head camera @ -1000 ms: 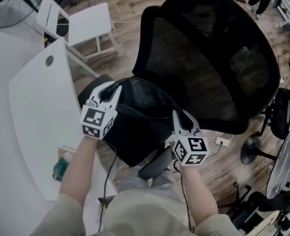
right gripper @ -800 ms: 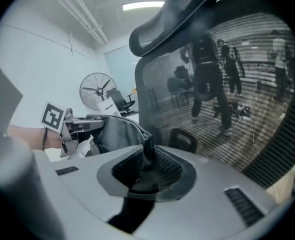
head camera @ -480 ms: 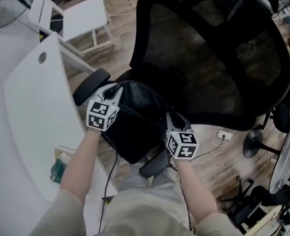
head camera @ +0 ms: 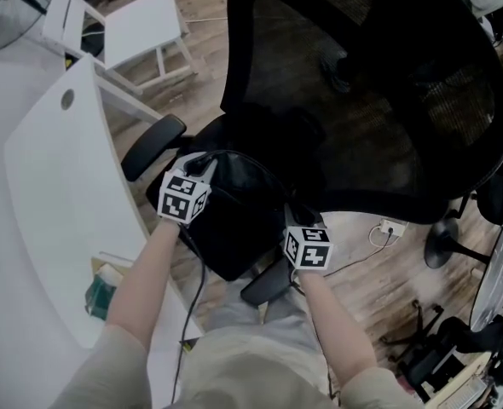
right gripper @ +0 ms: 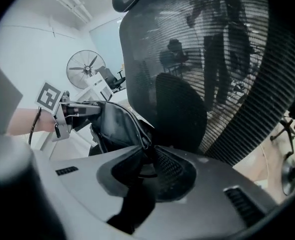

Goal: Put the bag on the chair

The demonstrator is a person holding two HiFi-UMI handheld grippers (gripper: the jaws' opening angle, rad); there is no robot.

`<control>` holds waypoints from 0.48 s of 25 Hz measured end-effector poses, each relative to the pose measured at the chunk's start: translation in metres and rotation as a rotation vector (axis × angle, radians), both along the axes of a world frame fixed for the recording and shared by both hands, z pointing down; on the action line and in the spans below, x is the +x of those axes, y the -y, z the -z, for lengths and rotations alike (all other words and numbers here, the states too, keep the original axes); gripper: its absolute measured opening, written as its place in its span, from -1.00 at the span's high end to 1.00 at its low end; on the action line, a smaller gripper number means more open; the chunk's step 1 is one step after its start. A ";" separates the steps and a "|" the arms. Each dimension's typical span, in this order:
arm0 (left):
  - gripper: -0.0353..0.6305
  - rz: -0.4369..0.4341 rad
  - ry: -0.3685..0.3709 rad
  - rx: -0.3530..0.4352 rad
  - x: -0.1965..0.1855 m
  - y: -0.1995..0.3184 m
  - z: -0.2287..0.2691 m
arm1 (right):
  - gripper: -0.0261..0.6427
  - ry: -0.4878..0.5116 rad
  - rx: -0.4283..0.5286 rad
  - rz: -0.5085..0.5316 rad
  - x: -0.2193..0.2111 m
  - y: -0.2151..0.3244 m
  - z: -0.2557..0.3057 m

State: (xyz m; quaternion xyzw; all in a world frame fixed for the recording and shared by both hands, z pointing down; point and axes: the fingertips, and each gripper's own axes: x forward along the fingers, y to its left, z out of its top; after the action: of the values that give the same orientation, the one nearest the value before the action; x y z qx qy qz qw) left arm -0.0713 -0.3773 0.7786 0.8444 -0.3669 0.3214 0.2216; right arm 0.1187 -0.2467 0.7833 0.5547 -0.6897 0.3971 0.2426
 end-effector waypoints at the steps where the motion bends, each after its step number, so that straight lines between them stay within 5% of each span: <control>1: 0.65 -0.004 0.006 -0.005 0.000 -0.003 -0.005 | 0.69 -0.002 -0.013 0.005 0.001 -0.004 -0.006; 12: 0.44 0.090 0.038 -0.043 -0.012 -0.011 -0.023 | 0.63 -0.019 -0.087 0.049 0.006 -0.006 -0.026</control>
State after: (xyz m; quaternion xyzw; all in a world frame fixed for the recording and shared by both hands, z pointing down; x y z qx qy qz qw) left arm -0.0833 -0.3666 0.8020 0.8159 -0.4015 0.3348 0.2470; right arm 0.1250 -0.2412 0.8093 0.5303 -0.6829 0.4153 0.2827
